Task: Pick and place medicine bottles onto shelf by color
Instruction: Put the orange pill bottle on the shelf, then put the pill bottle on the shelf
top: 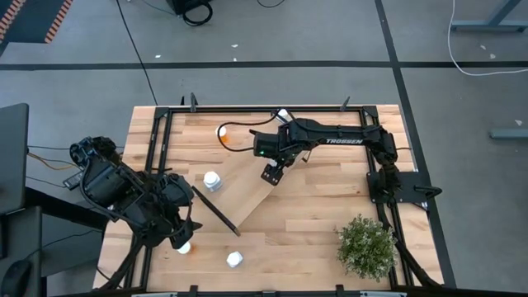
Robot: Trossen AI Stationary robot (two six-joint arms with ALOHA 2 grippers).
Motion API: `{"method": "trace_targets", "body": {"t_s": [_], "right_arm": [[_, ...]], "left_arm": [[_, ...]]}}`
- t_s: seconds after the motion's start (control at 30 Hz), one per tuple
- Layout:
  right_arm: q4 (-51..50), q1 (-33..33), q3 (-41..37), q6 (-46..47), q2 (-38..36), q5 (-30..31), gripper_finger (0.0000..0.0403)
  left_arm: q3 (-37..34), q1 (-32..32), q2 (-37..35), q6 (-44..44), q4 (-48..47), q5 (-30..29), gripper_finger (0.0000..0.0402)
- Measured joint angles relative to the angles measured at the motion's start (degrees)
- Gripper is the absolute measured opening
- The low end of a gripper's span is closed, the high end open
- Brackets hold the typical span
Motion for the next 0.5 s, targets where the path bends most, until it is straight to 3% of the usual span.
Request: {"method": "trace_targets", "body": {"t_s": [0.2,0.5], "right_arm": [[-2.3,0.0,4.4,1.5,0.0,-2.6,0.0346],[-5.7,2.2,12.7,2.7,0.0,-3.0,0.0349]], "left_arm": [[0.0,0.0,0.0,1.0,0.0,0.0,0.0352],[0.0,-0.7,0.0,2.4,0.0,0.4,0.0352]]}}
